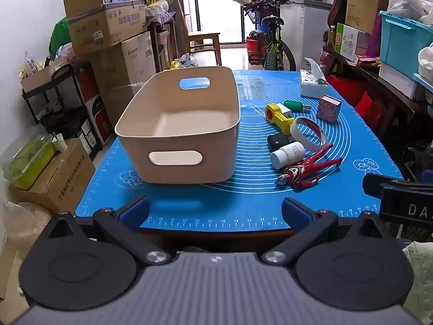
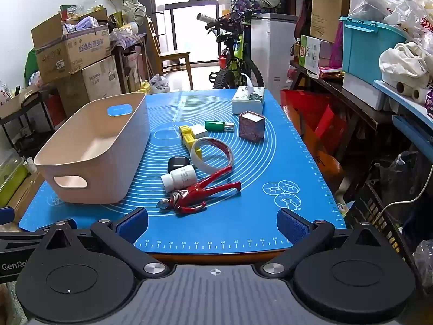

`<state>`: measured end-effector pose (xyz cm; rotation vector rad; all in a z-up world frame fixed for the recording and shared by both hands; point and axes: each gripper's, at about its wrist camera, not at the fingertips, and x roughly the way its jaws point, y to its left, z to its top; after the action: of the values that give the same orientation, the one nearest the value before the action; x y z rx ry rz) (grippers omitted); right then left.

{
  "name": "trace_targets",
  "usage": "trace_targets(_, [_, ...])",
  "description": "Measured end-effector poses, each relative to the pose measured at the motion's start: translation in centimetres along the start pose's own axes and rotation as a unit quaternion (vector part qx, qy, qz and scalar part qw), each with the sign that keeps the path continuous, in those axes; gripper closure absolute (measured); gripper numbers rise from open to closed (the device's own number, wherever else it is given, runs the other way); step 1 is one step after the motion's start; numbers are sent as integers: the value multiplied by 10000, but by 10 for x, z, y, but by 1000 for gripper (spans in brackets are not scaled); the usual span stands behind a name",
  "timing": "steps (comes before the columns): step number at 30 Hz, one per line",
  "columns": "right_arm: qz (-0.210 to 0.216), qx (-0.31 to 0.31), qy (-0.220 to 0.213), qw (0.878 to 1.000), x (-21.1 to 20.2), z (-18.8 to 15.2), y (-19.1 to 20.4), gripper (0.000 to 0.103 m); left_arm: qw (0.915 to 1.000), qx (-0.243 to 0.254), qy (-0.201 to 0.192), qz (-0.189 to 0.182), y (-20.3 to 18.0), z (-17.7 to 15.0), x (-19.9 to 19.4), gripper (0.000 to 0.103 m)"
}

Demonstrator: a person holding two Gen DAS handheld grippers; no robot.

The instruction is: Organize rigid objects

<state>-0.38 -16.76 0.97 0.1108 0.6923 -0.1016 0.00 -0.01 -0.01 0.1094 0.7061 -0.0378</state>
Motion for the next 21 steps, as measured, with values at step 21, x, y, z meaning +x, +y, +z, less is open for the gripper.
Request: trace_targets(21, [12,41,15,10000,0,0,0,2,10000,9,28,-5,-2,-4,3,0])
